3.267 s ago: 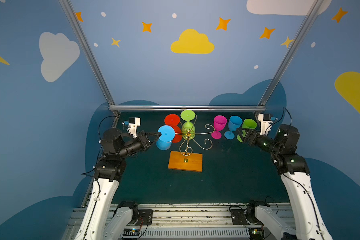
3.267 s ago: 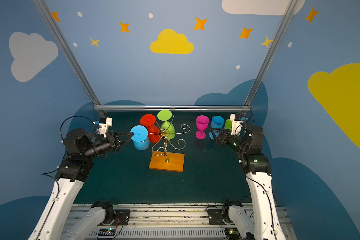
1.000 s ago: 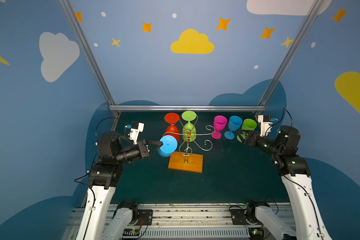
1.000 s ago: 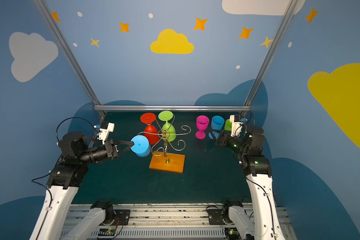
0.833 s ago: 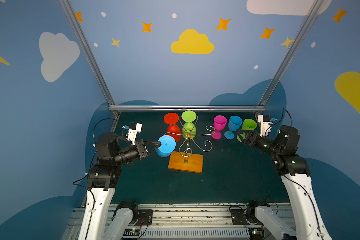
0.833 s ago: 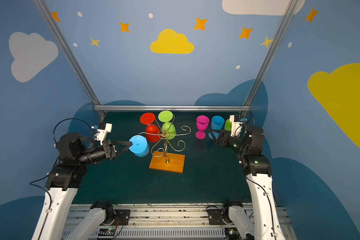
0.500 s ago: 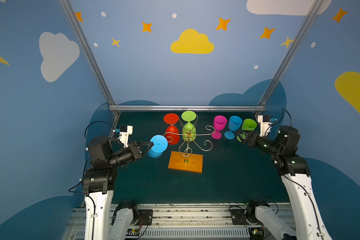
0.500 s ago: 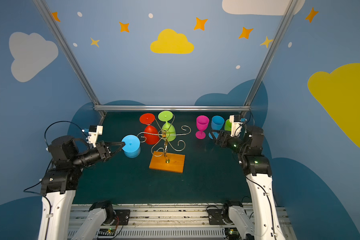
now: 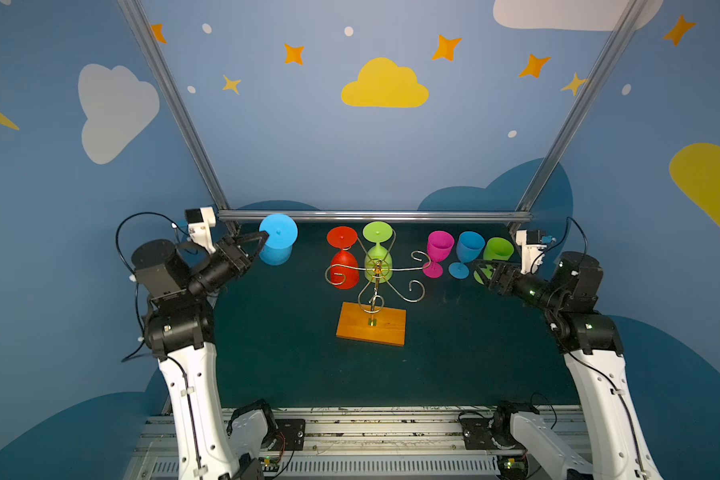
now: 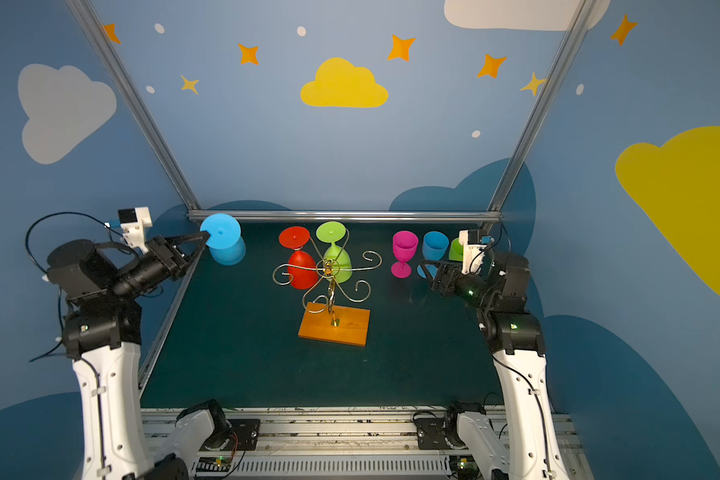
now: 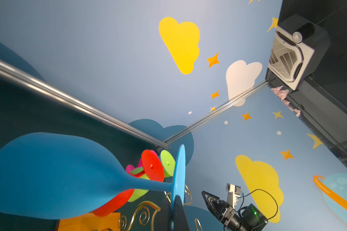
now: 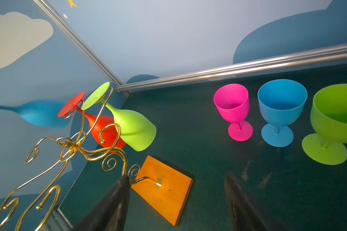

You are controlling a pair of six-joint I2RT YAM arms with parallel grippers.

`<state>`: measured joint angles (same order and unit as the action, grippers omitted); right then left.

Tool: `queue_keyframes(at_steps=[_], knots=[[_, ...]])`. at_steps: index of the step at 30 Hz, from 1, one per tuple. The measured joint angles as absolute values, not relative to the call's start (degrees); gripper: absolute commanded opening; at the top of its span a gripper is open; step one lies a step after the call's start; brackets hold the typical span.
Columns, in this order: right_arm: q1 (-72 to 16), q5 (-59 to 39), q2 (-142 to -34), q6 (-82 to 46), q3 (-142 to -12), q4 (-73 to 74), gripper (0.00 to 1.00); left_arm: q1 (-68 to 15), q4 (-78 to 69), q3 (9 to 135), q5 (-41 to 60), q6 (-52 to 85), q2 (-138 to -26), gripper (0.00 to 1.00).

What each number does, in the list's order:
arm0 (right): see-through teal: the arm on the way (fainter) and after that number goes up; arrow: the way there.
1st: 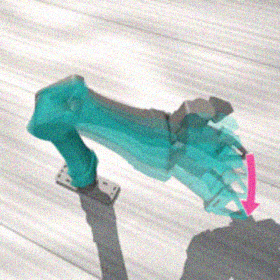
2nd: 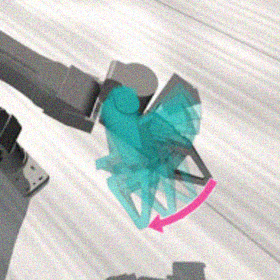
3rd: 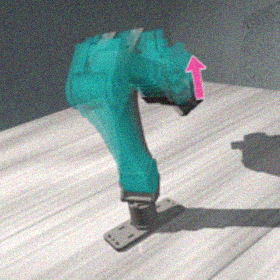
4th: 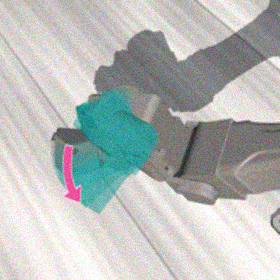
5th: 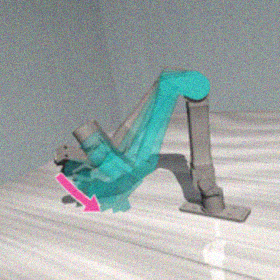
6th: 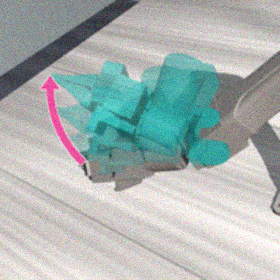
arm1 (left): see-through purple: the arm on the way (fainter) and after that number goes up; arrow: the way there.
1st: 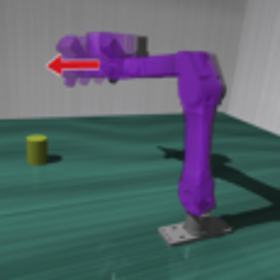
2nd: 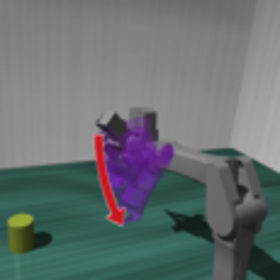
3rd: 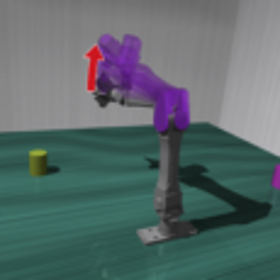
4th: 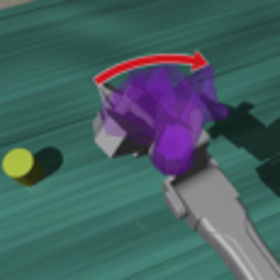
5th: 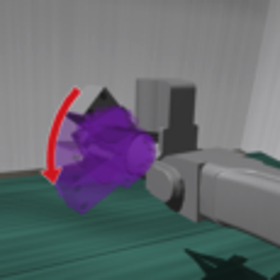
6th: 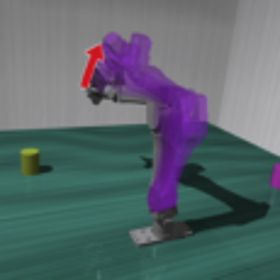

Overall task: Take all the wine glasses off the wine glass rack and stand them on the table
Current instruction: 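Lift the cyan glass up off the rack with the left gripper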

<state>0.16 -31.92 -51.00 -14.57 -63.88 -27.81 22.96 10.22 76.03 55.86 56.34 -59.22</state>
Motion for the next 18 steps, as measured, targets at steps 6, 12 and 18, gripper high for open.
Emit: queue_keyframes(at_steps=[6, 12, 18], knots=[[0.0, -33.1, -49.6, -14.2, -65.2, -24.9, 0.74, 18.1, -2.5, 84.1, 57.1, 64.6, -67.4, 0.03], [-2.6, -35.0, -51.3, -13.2, -69.7, -21.6, 0.75, 9.1, -9.0, 94.8, 59.2, 68.4, -74.3, 0.03], [-7.4, -35.9, -54.1, -10.1, -77.3, -18.5, 0.77, -2.2, -12.1, 104.8, 60.1, 70.3, -80.9, 0.03]])
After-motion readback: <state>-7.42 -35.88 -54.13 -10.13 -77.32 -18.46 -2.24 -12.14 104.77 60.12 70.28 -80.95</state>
